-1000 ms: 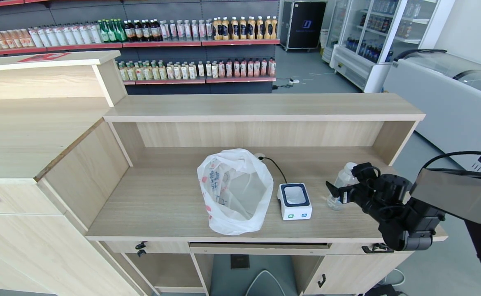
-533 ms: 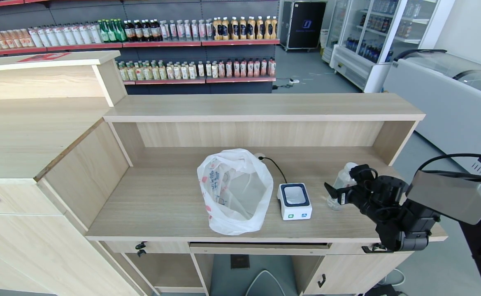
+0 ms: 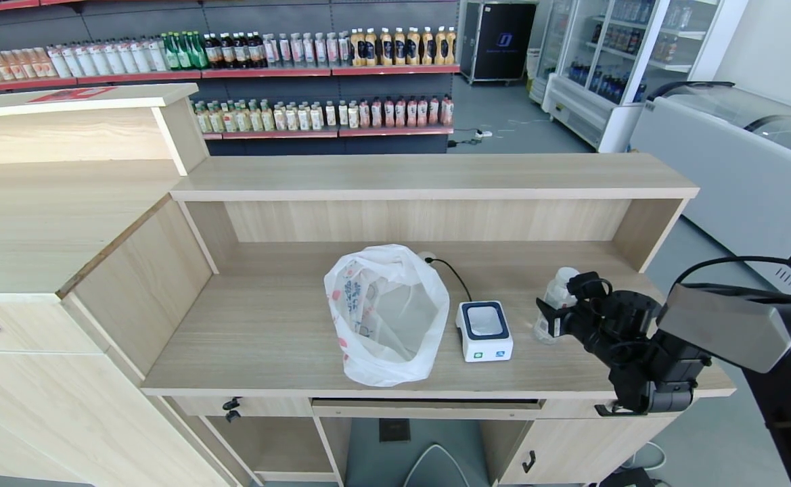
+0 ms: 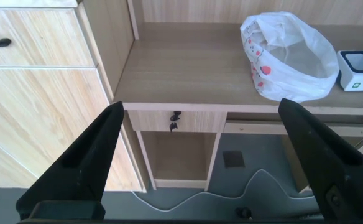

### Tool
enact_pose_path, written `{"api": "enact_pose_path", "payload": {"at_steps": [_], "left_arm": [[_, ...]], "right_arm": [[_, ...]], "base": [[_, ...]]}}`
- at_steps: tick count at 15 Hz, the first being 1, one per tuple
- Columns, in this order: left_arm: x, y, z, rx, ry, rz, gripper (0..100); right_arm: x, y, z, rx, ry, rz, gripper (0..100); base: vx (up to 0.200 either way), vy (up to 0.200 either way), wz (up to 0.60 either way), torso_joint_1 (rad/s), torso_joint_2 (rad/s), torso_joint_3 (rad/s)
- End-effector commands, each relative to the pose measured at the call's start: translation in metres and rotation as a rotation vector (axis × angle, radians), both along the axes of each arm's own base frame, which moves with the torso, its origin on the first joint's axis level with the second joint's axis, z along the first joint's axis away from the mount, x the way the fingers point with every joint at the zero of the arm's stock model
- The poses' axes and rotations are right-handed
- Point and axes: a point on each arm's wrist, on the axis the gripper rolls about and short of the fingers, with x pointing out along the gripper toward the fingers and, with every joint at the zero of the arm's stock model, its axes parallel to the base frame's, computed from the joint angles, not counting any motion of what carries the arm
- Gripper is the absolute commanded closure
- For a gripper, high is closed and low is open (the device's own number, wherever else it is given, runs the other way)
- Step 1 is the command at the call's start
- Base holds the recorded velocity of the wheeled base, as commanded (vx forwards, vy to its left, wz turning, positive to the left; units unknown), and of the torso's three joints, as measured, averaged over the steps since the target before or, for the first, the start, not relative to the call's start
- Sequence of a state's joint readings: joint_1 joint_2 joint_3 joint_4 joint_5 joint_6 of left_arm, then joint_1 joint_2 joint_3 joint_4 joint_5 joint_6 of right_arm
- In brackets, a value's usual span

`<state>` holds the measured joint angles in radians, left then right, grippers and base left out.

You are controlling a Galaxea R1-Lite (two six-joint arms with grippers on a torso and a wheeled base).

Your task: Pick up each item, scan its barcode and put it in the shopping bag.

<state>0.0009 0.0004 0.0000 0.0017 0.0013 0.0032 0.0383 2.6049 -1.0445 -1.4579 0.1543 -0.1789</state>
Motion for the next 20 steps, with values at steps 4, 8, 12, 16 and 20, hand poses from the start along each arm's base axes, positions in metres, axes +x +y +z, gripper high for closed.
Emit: {"api": "enact_pose_path", "payload": {"at_steps": [4,8,12,16,20], "left_arm": [[0.000,0.000,0.000,0.000,-0.001,0.001,0],[0.000,0.000,0.000,0.000,-0.001,0.001,0],[0.000,0.000,0.000,0.000,-0.001,0.001,0],[0.000,0.000,0.000,0.000,-0.001,0.001,0],[0.000,0.000,0.000,0.000,-0.001,0.001,0]], "right_arm": [[0.002,0.000,-0.004,-0.001,0.002,0.001,100],[0.001,-0.001,0.004,0.000,-0.014,-0.005,100],[-0.017,-0.025,0.053,0.108,0.021,-0.067,100],[-0.040,-0.047,0.115,0.256,0.101,-0.144,100],[-0.075,-0.043,0.179,0.430,0.173,-0.055,100]], "base": [[0.000,0.000,0.00,0.000,0.00,0.000],[0.000,0.000,0.00,0.000,0.00,0.000],[0.000,0.000,0.00,0.000,0.00,0.000],[0.000,0.000,0.00,0.000,0.00,0.000],[0.000,0.000,0.00,0.000,0.00,0.000]]}}
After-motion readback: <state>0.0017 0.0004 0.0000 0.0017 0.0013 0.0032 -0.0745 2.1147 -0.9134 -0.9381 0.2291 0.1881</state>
